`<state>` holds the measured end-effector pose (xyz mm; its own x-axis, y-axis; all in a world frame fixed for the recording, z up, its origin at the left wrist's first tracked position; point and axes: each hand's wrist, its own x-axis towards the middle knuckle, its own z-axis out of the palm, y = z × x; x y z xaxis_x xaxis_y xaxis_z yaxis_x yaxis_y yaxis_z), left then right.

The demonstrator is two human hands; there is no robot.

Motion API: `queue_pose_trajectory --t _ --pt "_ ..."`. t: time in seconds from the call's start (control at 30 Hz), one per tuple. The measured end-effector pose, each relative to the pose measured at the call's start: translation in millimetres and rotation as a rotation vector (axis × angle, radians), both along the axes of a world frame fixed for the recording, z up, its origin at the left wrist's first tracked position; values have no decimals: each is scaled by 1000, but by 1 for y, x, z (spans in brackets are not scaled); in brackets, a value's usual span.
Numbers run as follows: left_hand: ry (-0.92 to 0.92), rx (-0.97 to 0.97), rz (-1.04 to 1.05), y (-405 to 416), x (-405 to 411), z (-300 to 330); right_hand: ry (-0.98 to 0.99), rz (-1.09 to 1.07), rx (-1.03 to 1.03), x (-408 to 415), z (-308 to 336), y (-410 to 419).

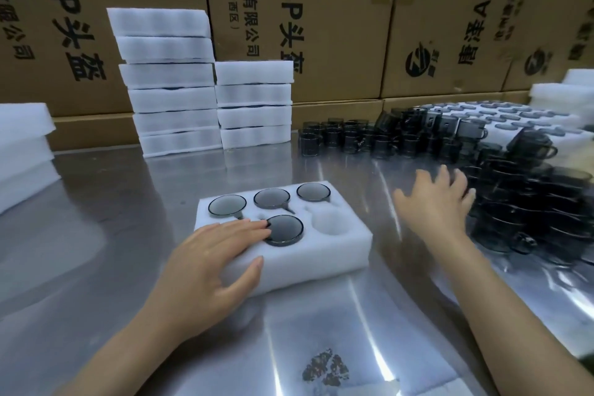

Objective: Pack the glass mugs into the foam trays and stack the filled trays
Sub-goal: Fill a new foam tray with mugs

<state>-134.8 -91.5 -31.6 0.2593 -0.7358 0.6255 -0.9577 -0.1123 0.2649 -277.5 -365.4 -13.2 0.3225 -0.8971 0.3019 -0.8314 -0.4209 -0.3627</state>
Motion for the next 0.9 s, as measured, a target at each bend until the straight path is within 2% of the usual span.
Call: queue_pose_trajectory --t 0.1,0.23,0.33,0.47,0.67,0.77,0.9 --pt "24 4 -8 0 0 0 127 -147 137 -7 -2 -10" --pt "20 14 1 0 1 0 211 -198 210 -11 0 -13" --pt "26 13 1 0 1 0 227 -186 145 -12 -1 -9" --pt "22 14 0 0 -1 1 213 -68 52 -6 -1 6" --pt "30 32 11 1 -1 2 3 264 -79 7 -5 23" --pt "40 38 20 1 -1 2 -47 213 -164 8 -4 25" --pt "39 40 22 2 -1 2 43 54 -144 5 -5 20"
